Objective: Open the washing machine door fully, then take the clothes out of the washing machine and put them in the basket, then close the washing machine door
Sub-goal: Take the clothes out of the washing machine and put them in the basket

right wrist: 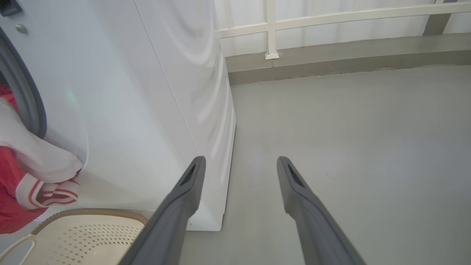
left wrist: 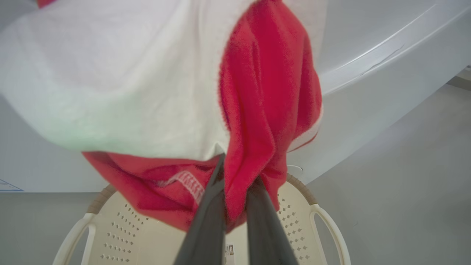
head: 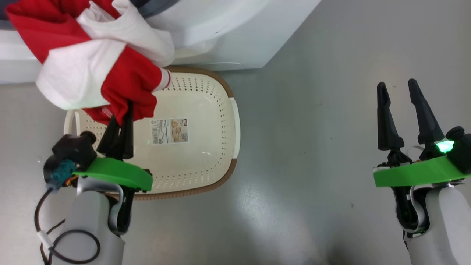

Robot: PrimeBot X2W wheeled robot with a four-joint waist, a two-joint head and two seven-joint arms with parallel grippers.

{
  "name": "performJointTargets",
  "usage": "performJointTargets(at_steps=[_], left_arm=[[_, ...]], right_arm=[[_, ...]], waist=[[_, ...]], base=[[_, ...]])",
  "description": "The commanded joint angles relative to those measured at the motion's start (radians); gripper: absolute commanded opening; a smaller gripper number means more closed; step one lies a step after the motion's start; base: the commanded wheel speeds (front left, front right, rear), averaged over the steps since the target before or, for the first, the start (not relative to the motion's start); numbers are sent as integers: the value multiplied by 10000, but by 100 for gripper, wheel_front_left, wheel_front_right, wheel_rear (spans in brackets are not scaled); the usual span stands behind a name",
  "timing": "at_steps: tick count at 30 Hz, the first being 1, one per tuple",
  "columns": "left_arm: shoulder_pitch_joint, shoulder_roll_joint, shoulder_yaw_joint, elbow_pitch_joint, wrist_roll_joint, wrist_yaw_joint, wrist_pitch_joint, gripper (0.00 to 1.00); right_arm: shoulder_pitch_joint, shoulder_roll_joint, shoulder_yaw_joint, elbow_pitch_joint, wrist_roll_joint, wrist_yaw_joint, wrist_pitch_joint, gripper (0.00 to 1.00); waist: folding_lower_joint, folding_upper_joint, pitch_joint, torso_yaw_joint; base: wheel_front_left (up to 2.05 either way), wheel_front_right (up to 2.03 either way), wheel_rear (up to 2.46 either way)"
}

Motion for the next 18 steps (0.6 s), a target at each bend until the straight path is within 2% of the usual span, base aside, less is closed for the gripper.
performJointTargets(at_steps=[1,6,7,8,9,10,11,18], left_arm=[[-103,230,149,125,140,-55,-38,0],[-516,233,123,784,224,-55,-38,0],[-586,233,128,889,243,-55,-38,4],[-653,233,126,1005,259,-55,-38,15],[-730,242,124,1100,270,-55,-38,44],[-806,263,131,1182,267,-55,-38,84],[-871,278,144,1252,259,-55,-38,100],[-1009,292,153,1337,296,-55,-38,100]], right_arm=[[-93,-1,223,-271,84,65,-65,100],[-176,-1,213,-303,110,65,-65,100],[-185,-1,213,-305,110,65,-65,100],[-192,-1,212,-308,110,65,-65,100],[-198,-1,212,-311,110,65,-65,100],[-203,-1,214,-313,112,65,-65,100],[-205,-1,215,-315,113,65,-65,100],[-183,-1,203,-294,82,65,-65,100]], waist=[[0,-1,186,-72],[0,-1,364,-101],[0,-1,387,-105],[0,-1,406,-107],[0,-1,423,-109],[0,-1,434,-113],[0,-1,441,-115],[0,-1,393,-62]], base=[[0,0,0],[0,0,0],[0,0,0],[0,0,0],[0,0,0],[0,0,0],[0,0,0],[0,0,0]])
